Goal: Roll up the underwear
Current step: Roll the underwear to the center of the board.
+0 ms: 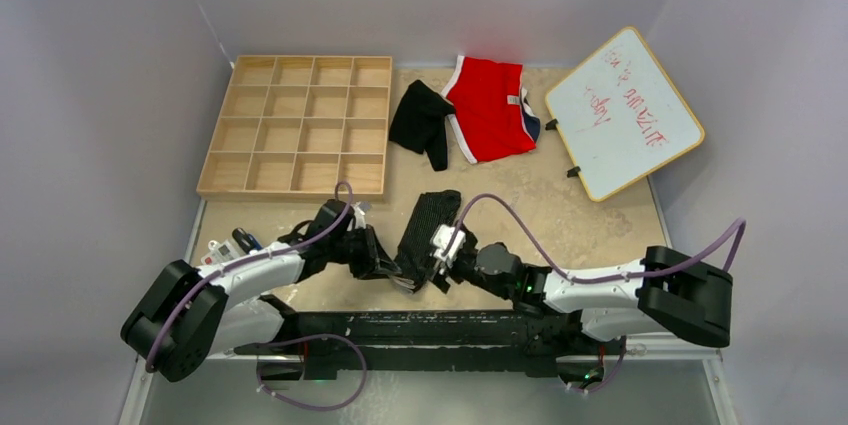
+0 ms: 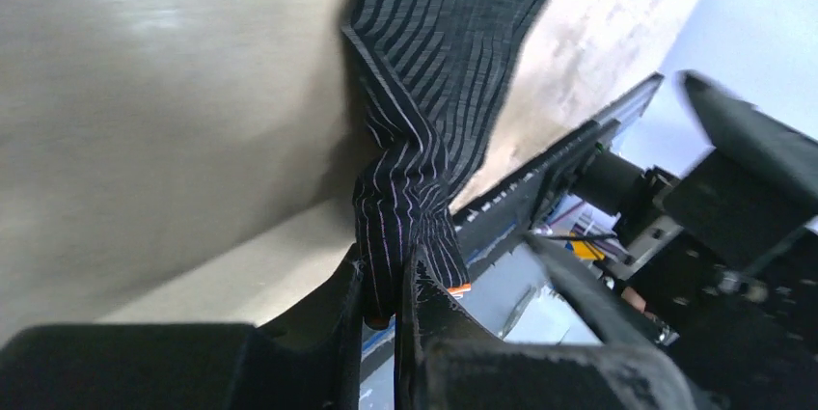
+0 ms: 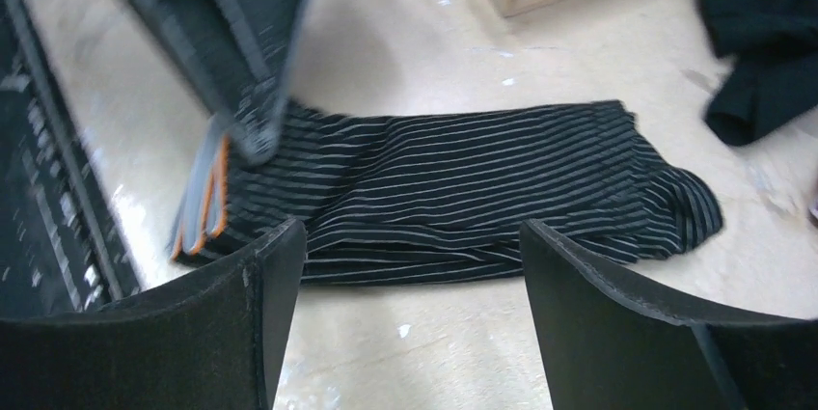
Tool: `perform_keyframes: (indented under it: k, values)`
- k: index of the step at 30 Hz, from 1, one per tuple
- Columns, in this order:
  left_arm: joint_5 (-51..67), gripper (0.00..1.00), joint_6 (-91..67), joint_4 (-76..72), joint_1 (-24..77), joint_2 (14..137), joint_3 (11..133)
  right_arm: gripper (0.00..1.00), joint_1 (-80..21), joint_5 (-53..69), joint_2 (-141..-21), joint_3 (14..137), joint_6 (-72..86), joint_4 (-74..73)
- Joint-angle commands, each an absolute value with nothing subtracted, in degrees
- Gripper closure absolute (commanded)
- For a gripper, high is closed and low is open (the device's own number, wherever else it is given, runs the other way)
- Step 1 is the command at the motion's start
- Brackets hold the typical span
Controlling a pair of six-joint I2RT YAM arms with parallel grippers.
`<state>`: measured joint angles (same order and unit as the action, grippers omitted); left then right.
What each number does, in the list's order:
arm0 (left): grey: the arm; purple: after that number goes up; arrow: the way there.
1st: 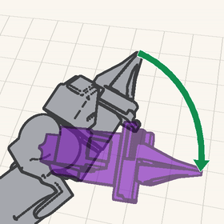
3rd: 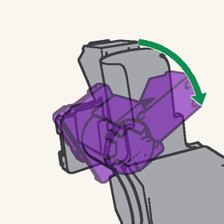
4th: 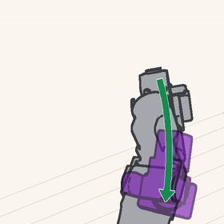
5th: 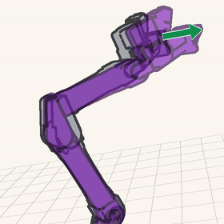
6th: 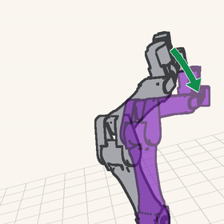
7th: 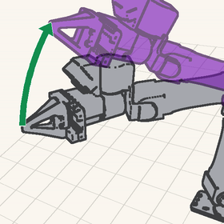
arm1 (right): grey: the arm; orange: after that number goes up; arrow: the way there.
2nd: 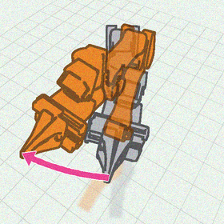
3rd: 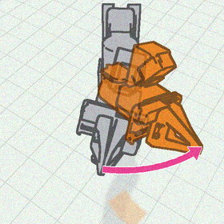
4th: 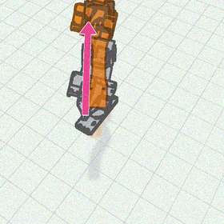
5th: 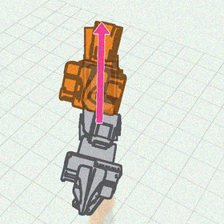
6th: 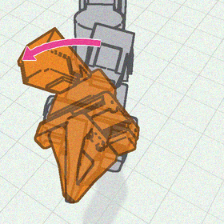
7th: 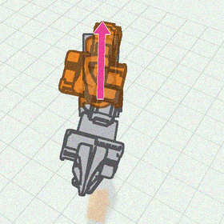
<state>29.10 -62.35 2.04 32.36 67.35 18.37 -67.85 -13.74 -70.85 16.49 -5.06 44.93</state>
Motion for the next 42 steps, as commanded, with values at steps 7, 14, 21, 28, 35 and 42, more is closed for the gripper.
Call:
perform_keyframes:
  k: [7, 14, 21, 28, 35, 42]
  values:
    - [27.7, 0.96, -62.7, 6.0, 33.5, 65.3, 20.2, 0.20, -78.8, -7.5, -70.9, 16.4, -25.5, 44.6]
    - [25.5, 0.96, -66.5, 6.1, 33.5, 63.2, 18.1, 0.22, -85.4, -16.1, -83.9, 19.6, -28.3, 53.5]
    - [24.1, 0.93, -70.7, 5.5, 33.5, 59.7, 14.9, 0.37, -90.6, -31.5, -100.8, 22.0, -37.4, 76.0]
    - [24.2, 0.93, -70.3, 5.7, 33.5, 60.7, 15.4, 0.49, -91.6, -36.0, -106.8, 22.2, -42.7, 84.9]
    - [24.1, 0.92, -70.3, 5.7, 33.6, 61.1, 15.5, 0.64, -91.6, -35.4, -107.1, 21.9, -43.3, 86.0]
    - [23.7, 0.86, -70.3, 6.7, 33.6, 59.7, 16.0, 0.83, -91.5, -34.0, -107.4, 21.7, -40.2, 82.6]
